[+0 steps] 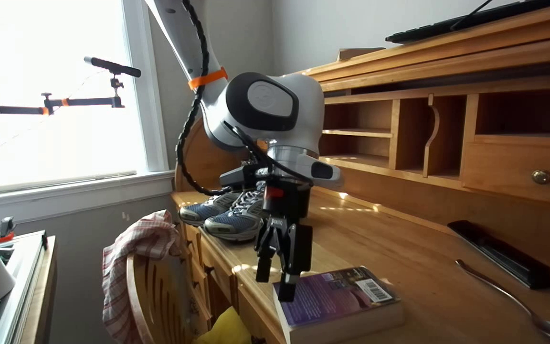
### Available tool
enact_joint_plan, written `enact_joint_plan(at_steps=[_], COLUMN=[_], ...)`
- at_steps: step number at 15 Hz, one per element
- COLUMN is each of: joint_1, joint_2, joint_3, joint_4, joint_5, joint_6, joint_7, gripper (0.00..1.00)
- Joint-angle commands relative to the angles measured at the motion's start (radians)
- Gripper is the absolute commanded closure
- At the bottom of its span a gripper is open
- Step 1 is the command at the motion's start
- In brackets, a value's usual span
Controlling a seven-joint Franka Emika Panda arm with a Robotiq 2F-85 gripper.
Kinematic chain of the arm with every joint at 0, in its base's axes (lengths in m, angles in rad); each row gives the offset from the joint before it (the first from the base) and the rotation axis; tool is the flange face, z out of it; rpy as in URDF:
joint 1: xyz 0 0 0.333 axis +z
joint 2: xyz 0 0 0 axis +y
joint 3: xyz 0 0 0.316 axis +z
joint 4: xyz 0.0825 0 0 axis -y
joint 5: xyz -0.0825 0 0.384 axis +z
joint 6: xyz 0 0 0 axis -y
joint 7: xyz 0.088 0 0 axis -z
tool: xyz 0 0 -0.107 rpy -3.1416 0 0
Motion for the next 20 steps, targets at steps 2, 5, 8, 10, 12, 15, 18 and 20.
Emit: enact_joint_plan(at_steps=[2, 5, 8, 10, 12, 15, 18, 20], joint_1=[-0.008, -0.028, -0.030, -0.028, -0.029, -0.038, -0.046, -0.046], joint_2=[-0.032, -0.033, -0.022, -0.013, 0.001, 0.026, 0.050, 0.066], joint_3=[0.013, 0.025, 0.025, 0.022, 0.021, 0.020, 0.016, 0.009], joint_4=[-0.009, 0.021, 0.043, 0.057, 0.063, 0.063, 0.065, 0.068], joint_5=[0.017, 0.068, 0.066, 0.056, 0.055, 0.052, 0.048, 0.039], joint_6=[0.040, 0.083, 0.129, 0.151, 0.174, 0.187, 0.187, 0.186], joint_7=[0.015, -0.001, -0.020, -0.025, -0.033, -0.061, -0.083, -0.087], gripper=[0.00, 0.00, 0.00, 0.00, 0.00, 0.00, 0.00, 0.00])
